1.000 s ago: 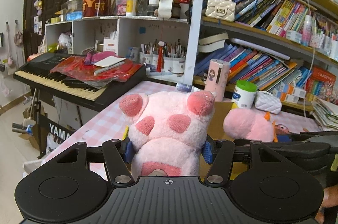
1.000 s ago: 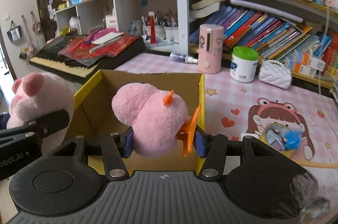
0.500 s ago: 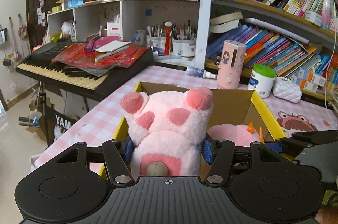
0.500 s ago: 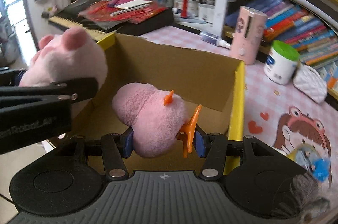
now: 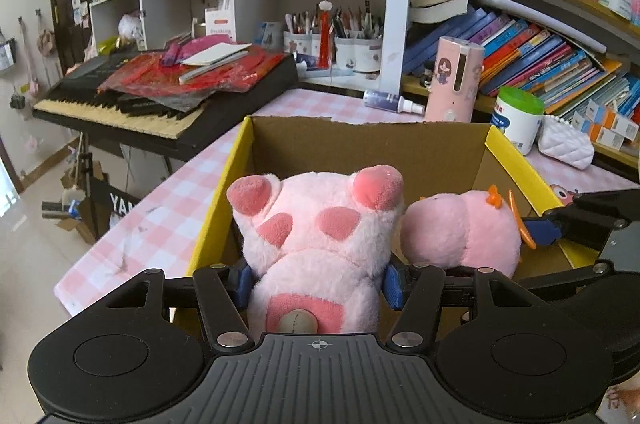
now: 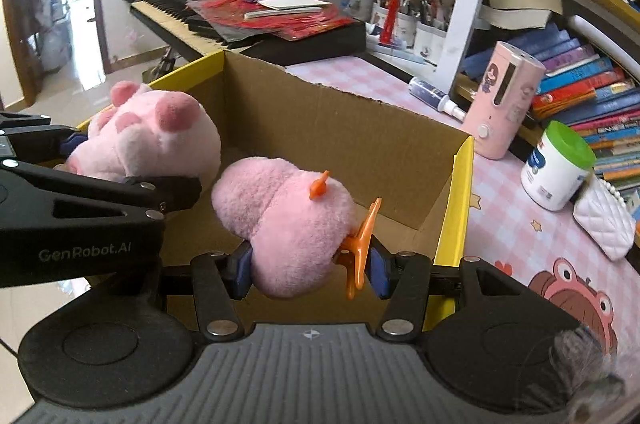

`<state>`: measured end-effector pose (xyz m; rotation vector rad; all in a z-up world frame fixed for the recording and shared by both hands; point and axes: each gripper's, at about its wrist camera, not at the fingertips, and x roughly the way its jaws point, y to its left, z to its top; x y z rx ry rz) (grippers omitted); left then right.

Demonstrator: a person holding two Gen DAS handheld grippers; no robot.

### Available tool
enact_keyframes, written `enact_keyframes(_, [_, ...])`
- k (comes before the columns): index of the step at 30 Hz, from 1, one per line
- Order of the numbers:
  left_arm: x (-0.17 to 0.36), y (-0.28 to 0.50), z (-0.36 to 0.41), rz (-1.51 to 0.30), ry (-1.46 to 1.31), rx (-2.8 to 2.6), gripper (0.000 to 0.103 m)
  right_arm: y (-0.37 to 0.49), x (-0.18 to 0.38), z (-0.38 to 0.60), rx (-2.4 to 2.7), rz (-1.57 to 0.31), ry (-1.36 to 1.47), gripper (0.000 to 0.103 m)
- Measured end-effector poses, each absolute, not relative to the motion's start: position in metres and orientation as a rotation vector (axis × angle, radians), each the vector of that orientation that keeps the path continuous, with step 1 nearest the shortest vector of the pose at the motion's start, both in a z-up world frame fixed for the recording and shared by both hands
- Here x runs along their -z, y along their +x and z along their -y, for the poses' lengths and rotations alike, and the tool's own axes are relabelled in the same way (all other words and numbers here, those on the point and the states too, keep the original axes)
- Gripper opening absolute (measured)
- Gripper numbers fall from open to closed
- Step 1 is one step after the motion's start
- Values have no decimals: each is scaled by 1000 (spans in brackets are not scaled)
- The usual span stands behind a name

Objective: Organize objects
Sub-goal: 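Lower both plush toys into the yellow box and open both tools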

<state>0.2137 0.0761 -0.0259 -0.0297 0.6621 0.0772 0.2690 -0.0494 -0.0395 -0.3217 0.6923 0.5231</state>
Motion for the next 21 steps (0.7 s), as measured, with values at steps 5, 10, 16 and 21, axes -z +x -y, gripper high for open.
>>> enact_keyframes(5, [26, 216, -75, -662, -26, -85, 62, 272, 40, 49, -531, -693, -329, 52])
enact_keyframes(10, [24, 214, -75, -668, -49, -83, 65, 272, 39, 50, -527, -696, -326, 53])
enact_keyframes(16, [18, 204, -77, -653, -66, -81, 75, 266, 36, 52, -490, -689, -303, 57])
enact_keyframes(21, [7, 191, -78, -584, -69, -86, 90, 254, 25, 55, -477, -649, -273, 77])
